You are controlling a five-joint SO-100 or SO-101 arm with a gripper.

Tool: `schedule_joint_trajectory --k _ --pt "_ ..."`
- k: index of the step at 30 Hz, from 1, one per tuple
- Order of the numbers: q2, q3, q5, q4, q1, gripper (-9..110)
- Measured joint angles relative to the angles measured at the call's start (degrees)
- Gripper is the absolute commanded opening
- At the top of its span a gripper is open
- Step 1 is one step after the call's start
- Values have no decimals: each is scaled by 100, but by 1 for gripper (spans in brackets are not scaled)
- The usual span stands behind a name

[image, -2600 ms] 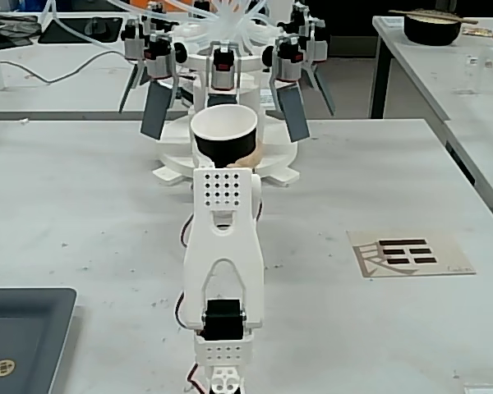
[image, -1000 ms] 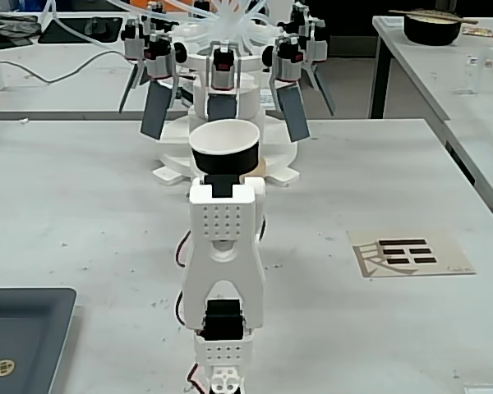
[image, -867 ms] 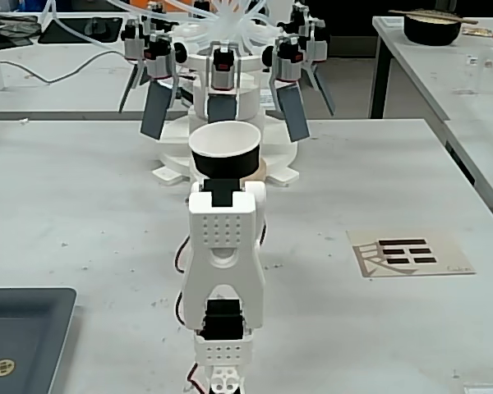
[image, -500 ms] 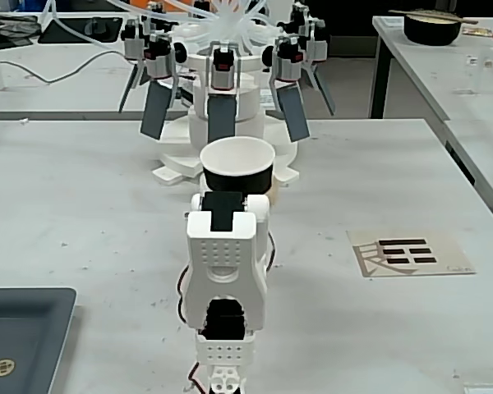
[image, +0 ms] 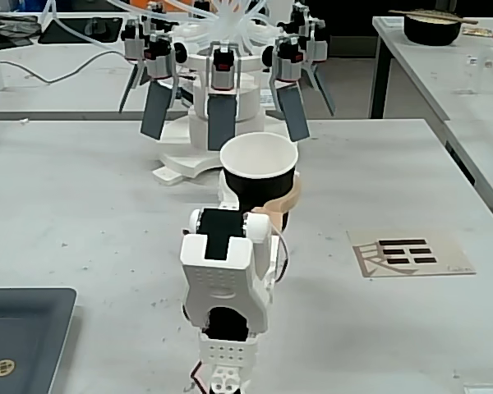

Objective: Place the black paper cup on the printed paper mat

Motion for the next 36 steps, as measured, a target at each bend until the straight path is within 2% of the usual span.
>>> schedule_joint_trajectory --k 9,18,36 --pt "18 0 0 0 272 11" --pt "-615 -501 44 0 1028 10" --pt "-2355 -2610 149 334 2320 10"
